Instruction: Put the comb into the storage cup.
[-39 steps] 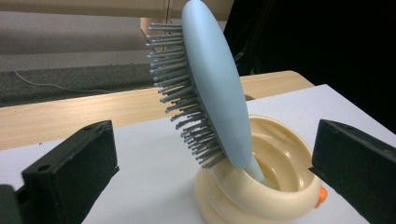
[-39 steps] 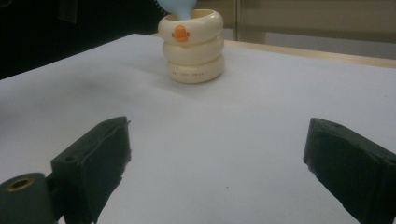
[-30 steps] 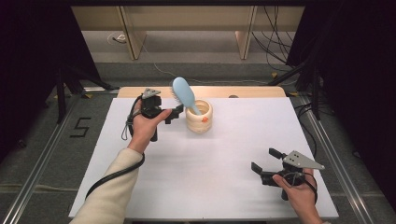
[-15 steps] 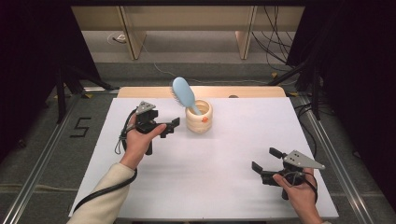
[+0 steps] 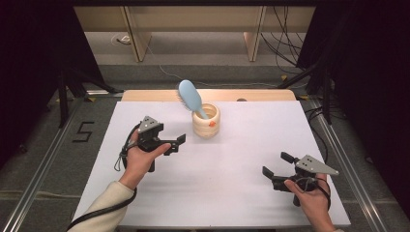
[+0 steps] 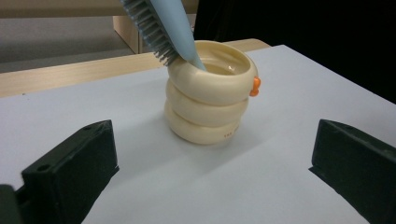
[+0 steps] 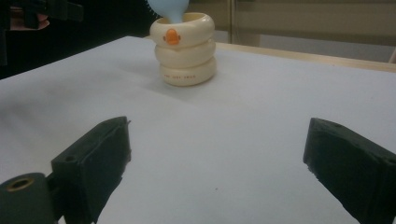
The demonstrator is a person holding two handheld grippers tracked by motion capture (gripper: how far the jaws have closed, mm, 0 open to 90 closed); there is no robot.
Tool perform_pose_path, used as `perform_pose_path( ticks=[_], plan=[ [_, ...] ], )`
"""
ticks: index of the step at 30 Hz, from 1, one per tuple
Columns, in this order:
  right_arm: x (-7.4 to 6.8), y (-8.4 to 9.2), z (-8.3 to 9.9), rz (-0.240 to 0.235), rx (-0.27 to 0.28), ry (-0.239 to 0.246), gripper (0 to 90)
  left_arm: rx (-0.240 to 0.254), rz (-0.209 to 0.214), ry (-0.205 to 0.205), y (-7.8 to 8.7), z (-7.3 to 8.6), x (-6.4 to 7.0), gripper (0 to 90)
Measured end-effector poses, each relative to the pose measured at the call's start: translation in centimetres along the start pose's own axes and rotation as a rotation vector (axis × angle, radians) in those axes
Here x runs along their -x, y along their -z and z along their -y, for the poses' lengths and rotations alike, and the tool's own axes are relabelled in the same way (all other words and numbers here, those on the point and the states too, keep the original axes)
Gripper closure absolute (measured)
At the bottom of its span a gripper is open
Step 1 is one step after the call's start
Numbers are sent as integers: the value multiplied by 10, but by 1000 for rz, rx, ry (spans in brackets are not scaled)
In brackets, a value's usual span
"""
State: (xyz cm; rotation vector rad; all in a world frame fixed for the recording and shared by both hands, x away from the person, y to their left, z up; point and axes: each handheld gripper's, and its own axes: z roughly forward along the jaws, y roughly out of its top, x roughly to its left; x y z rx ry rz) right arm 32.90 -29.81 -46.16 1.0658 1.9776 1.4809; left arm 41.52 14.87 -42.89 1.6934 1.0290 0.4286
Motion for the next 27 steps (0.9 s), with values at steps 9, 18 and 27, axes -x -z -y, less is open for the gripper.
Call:
perform_pose_path(
  ticks=[9, 18, 27],
  plan=[
    [1, 0, 0, -2, -2, 5, 84, -26, 23, -29, 15, 18, 4, 0],
    [1, 0, 0, -7, -3, 5, 86, -14, 30, -66, 33, 34, 8, 0],
    [0, -1, 1, -10, -7, 7, 86, -43, 37, -89, 43, 45, 11, 0]
  ],
)
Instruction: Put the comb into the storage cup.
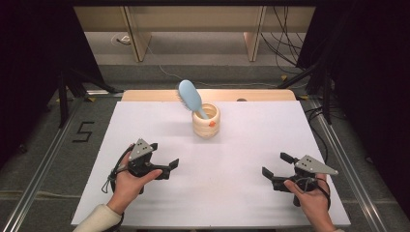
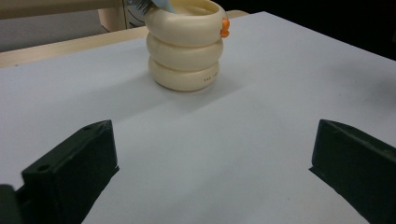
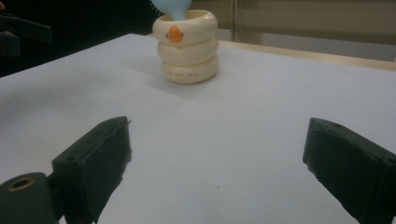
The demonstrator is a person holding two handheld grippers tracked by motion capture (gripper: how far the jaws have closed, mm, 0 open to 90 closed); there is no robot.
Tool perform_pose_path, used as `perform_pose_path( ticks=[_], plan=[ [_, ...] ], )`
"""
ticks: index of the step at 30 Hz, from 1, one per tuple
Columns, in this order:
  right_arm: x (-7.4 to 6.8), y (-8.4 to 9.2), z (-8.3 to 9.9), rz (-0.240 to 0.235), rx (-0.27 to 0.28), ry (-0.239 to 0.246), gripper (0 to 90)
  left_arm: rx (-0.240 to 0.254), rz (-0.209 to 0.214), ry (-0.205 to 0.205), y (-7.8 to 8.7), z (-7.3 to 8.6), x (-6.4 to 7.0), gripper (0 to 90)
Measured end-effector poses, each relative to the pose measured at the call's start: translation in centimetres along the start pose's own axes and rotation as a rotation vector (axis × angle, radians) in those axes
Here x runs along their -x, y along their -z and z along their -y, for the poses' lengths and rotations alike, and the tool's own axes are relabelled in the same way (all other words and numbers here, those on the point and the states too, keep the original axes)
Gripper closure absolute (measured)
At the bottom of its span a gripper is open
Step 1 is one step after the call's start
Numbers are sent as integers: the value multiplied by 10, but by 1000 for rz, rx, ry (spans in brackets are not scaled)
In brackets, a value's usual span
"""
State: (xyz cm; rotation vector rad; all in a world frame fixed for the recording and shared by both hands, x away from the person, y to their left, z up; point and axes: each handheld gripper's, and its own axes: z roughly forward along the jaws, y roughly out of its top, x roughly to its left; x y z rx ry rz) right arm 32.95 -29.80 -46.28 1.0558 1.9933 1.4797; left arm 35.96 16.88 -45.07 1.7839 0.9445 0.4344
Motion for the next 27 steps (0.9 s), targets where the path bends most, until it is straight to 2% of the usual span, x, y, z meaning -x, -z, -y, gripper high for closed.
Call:
perform_pose_path(
  ticks=[6, 14, 24, 27],
  plan=[
    [0, 0, 1, -3, -3, 0, 86, -20, 9, 1, 4, 4, 1, 0],
    [1, -1, 1, -2, -4, -2, 86, -34, 0, -9, 12, 9, -2, 0],
    [0, -2, 1, -3, -5, 3, 86, -56, 23, 14, 7, 12, -3, 0],
    [1, -2, 1, -3, -7, -1, 87, -57, 18, 16, 7, 12, -5, 0]
  ],
)
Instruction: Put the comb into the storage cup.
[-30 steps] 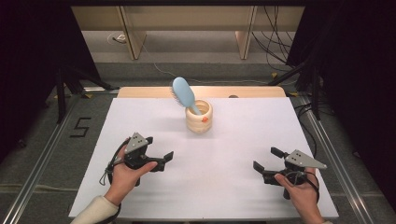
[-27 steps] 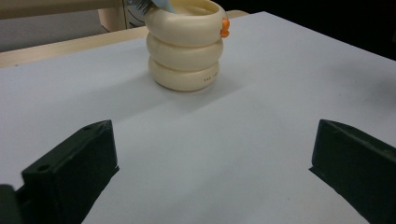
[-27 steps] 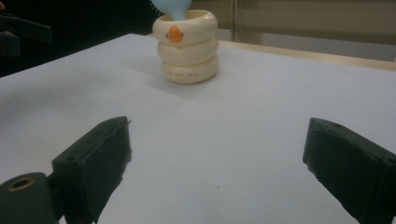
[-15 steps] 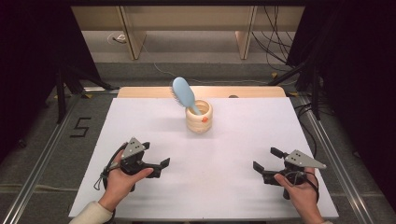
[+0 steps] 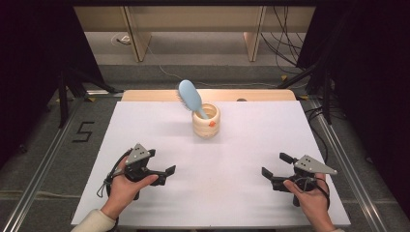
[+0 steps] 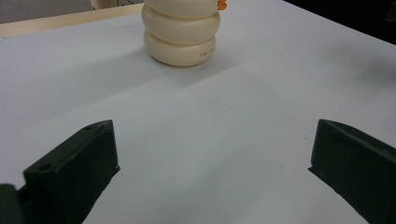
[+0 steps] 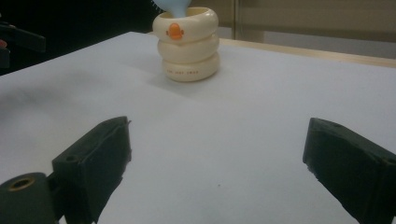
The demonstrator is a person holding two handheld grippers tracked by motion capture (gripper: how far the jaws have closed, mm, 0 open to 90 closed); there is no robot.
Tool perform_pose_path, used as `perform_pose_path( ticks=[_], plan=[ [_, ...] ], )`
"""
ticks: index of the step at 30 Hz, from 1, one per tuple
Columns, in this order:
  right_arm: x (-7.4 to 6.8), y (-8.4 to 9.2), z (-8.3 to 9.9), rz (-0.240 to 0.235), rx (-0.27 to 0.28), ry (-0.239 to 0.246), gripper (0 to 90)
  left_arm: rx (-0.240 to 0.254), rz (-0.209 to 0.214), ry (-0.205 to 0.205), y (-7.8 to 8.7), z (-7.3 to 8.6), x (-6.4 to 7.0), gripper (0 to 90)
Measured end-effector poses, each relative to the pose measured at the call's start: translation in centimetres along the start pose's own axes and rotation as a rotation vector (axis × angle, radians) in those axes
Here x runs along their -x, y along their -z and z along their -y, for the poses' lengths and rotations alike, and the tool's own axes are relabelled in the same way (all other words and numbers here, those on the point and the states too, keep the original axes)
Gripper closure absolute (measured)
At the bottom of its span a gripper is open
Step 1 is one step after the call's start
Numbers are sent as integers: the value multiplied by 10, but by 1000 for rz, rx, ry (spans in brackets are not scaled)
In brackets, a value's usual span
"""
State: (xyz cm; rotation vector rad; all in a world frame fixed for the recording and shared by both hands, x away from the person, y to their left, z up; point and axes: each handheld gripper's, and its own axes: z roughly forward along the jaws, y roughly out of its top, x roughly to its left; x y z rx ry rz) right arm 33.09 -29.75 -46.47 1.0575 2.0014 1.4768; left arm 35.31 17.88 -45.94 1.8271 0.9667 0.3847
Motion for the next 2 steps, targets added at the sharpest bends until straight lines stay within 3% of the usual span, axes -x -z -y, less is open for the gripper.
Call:
perform_pose_path(
  ticks=[2],
  plan=[
    [0, 0, 0, 0, 0, 1, 86, -2, -4, 2, 0, 0, -1, 1]
  ],
)
